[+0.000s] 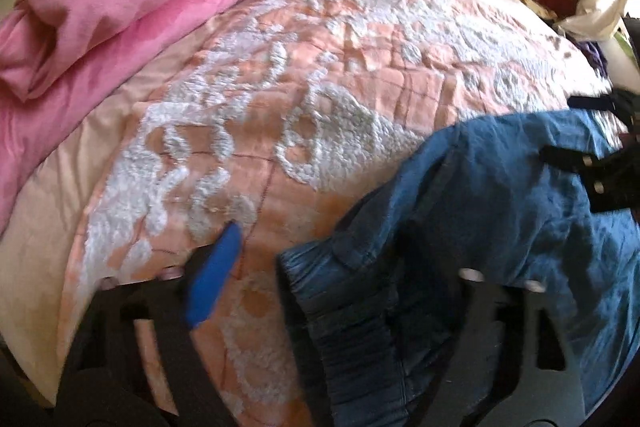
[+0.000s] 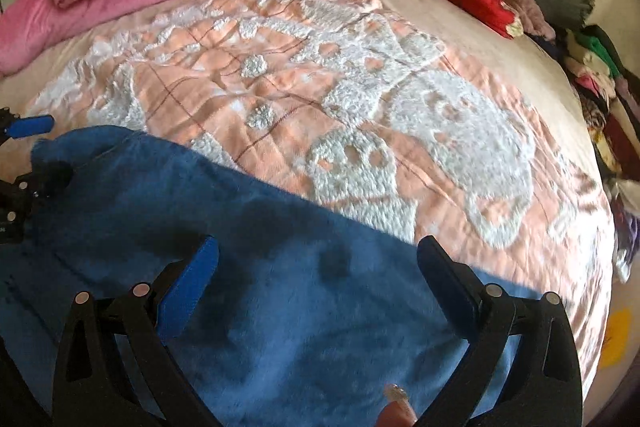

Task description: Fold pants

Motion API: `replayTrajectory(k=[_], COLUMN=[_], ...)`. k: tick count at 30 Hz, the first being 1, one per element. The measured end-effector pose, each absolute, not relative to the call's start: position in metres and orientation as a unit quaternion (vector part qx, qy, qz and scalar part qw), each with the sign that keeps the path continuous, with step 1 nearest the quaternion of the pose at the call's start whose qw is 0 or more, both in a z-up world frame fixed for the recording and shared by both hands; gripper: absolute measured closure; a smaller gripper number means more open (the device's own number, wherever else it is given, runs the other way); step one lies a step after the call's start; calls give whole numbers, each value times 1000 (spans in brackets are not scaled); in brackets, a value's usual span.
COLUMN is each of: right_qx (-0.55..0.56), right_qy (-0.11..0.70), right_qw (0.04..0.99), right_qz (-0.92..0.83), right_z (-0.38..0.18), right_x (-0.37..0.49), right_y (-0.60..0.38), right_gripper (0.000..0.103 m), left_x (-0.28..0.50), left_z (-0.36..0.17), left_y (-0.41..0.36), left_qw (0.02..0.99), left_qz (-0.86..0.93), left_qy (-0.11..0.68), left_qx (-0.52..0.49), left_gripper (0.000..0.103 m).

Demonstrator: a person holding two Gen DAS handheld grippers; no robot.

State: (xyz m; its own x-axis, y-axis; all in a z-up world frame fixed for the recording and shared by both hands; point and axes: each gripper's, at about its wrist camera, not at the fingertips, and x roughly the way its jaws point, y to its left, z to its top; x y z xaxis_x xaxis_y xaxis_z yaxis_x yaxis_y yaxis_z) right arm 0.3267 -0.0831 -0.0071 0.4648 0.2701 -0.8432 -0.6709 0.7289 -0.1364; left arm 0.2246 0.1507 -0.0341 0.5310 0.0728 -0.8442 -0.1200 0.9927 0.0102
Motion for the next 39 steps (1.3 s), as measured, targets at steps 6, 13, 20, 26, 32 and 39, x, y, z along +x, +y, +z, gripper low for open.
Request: replayTrajectory(k=[6, 13, 20, 26, 32, 39], right_qx=[-268, -327, -310, -281, -190, -129], right_qy=[418, 391, 400, 370, 339, 312], right_qw=[813, 796, 779, 800, 841, 859], right_qz=[303, 326, 370, 380, 376, 384], right_z=[-8, -15, -22, -6, 27, 53], right_x=[335, 326, 312, 278, 245, 181], right_y=[-68, -51, -47, -64, -110, -153], right_gripper=[4, 5, 58, 93, 94, 95], left_x=[220, 187, 173, 164, 150, 122], left_z=[-31, 3, 8, 7, 16, 29], left_y=[144, 137, 131, 135, 129, 116], left_qw=[882, 911, 915, 918, 925, 934], left_qz=[42, 24, 10, 21, 18, 6], left_qy=[469, 412, 403, 395, 378, 358], left_qx=[-14, -20, -27, -24, -16, 3], left_gripper=[72, 74, 75, 75, 75, 75])
